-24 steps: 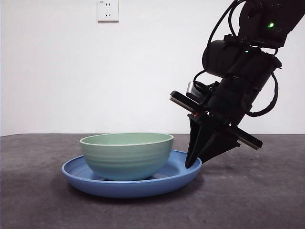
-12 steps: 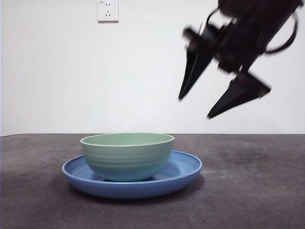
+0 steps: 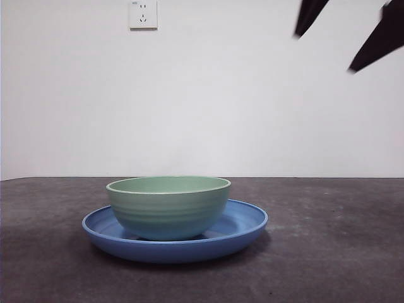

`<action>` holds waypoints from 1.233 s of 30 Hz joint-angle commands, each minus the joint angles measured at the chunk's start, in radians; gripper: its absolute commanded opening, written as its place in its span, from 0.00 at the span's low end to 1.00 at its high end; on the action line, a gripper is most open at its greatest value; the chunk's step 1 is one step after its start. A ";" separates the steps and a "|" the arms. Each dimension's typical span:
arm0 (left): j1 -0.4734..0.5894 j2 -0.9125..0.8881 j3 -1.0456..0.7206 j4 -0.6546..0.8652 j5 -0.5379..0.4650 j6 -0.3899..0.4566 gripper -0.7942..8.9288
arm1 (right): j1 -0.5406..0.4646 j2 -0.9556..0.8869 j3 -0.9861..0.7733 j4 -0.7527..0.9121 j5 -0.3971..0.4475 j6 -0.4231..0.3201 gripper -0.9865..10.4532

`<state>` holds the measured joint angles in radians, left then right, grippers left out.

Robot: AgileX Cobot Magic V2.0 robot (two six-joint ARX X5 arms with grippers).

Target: Place the green bowl on the blue plate

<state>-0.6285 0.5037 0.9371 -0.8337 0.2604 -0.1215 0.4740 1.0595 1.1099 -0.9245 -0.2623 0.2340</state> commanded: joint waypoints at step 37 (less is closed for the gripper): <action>-0.005 0.005 0.006 0.010 -0.002 -0.005 0.12 | 0.083 -0.514 0.016 -0.282 -0.085 -0.143 0.12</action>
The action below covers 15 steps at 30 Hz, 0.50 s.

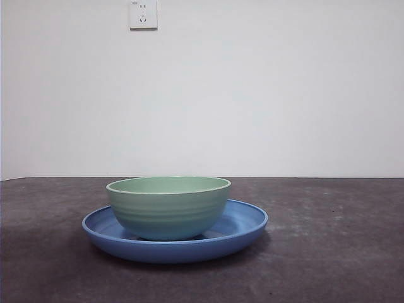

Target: Place the green bowl on the blue plate

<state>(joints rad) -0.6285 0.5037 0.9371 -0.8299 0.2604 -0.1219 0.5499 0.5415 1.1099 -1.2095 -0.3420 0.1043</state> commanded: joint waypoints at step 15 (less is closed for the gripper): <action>-0.006 0.005 0.006 0.014 -0.002 -0.029 0.10 | 0.007 0.004 0.016 0.004 0.002 -0.009 0.11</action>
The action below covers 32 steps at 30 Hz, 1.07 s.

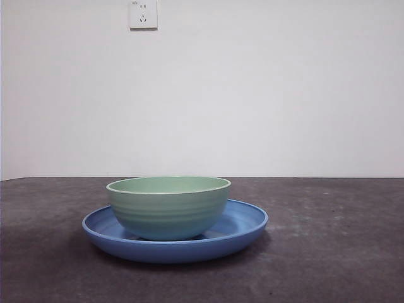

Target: Place the green bowl on the blue plate

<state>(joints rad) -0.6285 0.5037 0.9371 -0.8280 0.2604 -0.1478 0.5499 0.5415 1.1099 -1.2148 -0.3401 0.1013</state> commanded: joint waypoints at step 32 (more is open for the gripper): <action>0.641 -0.317 -0.646 0.643 -0.072 0.241 0.10 | 0.007 0.004 0.016 0.009 0.000 -0.006 0.11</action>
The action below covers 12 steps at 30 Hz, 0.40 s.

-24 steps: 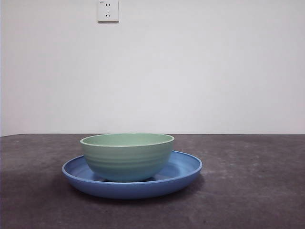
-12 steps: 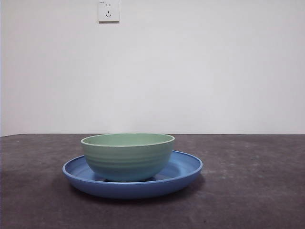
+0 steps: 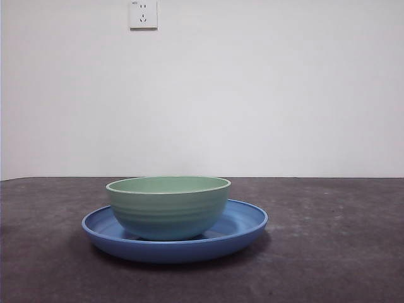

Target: Place the green bowl on the blue plate

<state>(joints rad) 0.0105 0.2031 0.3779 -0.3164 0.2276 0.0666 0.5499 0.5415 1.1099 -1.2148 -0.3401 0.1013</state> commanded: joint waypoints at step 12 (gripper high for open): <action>-0.002 -0.146 -0.366 0.277 -0.127 0.018 0.10 | 0.007 0.004 0.016 0.010 0.000 -0.006 0.11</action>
<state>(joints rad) 0.0105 0.0582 0.0322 -0.0341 0.1154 0.0711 0.5499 0.5415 1.1099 -1.2148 -0.3401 0.1013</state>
